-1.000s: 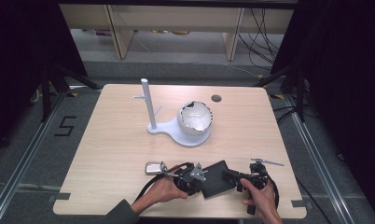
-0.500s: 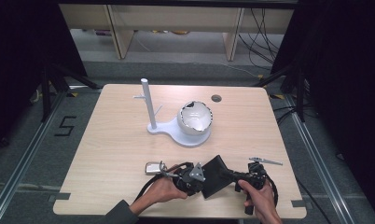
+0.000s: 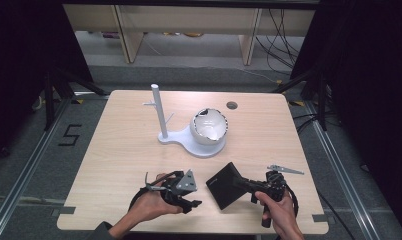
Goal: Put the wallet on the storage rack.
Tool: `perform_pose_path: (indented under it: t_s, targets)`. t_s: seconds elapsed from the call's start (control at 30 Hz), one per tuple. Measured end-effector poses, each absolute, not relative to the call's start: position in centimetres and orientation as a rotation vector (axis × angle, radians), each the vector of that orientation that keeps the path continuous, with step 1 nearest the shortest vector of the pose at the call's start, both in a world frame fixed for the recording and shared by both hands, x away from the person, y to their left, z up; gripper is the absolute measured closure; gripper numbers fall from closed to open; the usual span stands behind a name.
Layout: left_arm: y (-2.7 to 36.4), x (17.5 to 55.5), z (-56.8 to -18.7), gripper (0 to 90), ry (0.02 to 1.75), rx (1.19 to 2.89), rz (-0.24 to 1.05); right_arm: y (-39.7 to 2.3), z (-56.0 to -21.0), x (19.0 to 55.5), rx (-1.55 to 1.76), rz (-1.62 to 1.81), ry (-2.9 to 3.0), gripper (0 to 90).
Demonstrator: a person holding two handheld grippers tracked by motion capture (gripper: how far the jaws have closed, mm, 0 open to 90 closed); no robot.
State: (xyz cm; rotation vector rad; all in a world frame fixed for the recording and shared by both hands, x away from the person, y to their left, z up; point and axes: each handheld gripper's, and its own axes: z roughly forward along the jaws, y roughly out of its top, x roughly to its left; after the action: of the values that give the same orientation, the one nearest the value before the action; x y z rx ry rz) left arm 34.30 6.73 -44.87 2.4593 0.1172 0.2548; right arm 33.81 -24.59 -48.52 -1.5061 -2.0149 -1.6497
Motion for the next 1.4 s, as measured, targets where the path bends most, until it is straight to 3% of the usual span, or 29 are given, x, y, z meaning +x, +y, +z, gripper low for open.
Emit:
perform_pose_path:
  t_s: [0.03, 0.07, 0.13, 0.33, 0.73, 1.4]
  targets:
    - [7.3, 34.1, -44.7, 48.8, 0.156, 2.456, 0.268, -24.7, -48.4, 33.9, -1.511, -1.657, -2.012, 77.1]
    - [7.8, 32.6, -45.0, 46.6, 0.414, 2.406, 0.209, -24.9, -48.3, 34.0, -1.508, -1.674, -2.014, 77.1]
    - [8.7, 32.2, -45.1, 42.5, 0.474, 2.350, 0.223, -25.1, -47.9, 34.2, -1.507, -1.695, -2.014, 77.1]
    - [11.1, 31.6, -45.5, 35.4, 0.540, 2.333, 0.265, -25.7, -46.7, 34.9, -1.532, -1.727, -1.981, 77.1]
    - [16.3, 30.7, -46.9, 31.1, 0.722, 2.213, 0.309, -27.1, -43.9, 38.5, -1.571, -1.839, -1.989, 77.0]
    - [17.6, 29.7, -47.8, 27.3, 0.764, 2.198, 0.337, -25.3, -40.3, 46.9, -1.684, -1.904, -1.960, 77.1]
